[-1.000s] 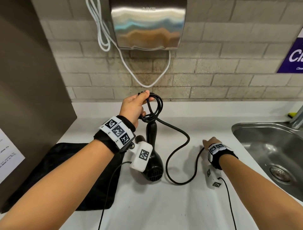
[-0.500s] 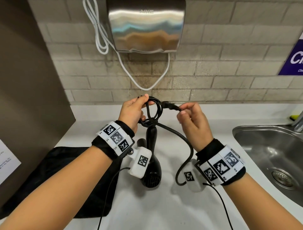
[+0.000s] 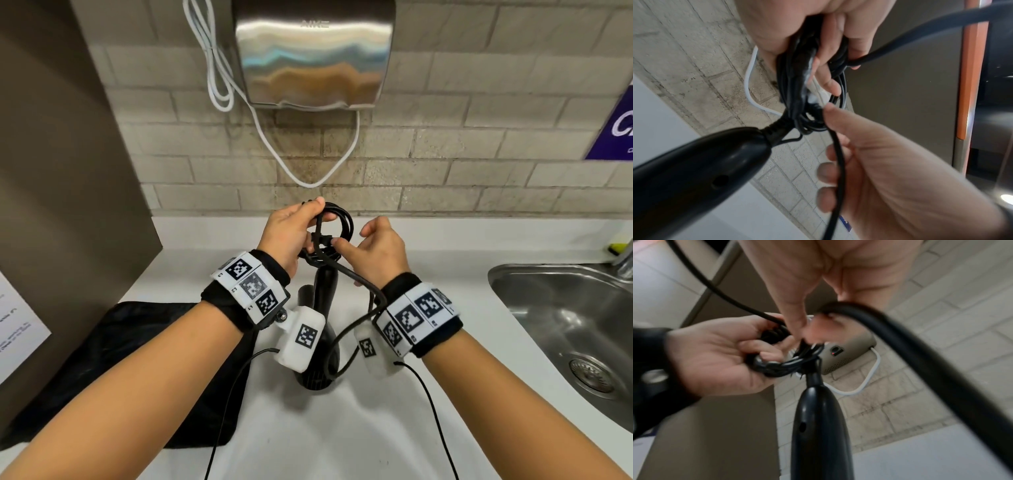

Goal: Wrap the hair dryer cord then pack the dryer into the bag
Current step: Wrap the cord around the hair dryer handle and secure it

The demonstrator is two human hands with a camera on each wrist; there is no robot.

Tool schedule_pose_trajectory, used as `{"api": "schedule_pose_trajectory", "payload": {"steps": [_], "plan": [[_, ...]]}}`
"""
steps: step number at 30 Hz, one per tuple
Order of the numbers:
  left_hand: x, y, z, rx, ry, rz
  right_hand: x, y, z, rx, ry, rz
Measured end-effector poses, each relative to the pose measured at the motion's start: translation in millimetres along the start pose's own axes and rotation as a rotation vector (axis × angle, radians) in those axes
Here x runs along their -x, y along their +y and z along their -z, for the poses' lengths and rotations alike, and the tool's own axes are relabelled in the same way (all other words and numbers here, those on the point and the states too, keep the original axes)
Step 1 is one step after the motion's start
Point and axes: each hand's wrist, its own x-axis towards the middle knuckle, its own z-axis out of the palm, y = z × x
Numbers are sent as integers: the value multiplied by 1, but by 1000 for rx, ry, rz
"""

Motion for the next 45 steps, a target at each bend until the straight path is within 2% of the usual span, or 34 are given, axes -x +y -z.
{"api": "schedule_pose_trajectory", "payload": {"steps": [3, 6, 8, 11, 16, 19, 23, 26, 30, 34, 40, 42, 45], "plan": [[2, 1, 1, 15, -23, 4, -14, 0, -1, -33, -158, -1], [3, -2, 2, 6, -52, 3, -21, -1, -8, -254, -426, 68], [3, -4, 4, -9, -57, 1, -25, -1, -11, -409, -506, 26], [3, -5, 7, -18, -54, -3, -30, -3, -12, -401, -548, 45], [2, -4, 13, -2, -47, 7, -36, 1, -13, -221, -563, 114], [1, -2, 17, -4, -41, 3, -37, 7, -16, -133, -534, 75], [-1, -2, 22, -1, -29, -8, -36, 11, -9, -170, -659, 16], [-4, -3, 26, 4, -9, -13, -40, 19, -3, -112, -709, -2], [-3, -5, 27, -1, -9, -9, -49, 34, 2, 76, -640, 72], [-3, -3, 28, -1, -1, -5, -62, 53, 9, 214, -412, 95], [5, -1, 24, -11, -40, 38, -71, 88, 5, 442, -177, -86], [8, 1, 24, 15, -57, 50, -71, 97, 6, 481, -145, -185], [12, 4, 24, 55, -98, 62, -73, 112, 9, 557, -173, -290]]}}
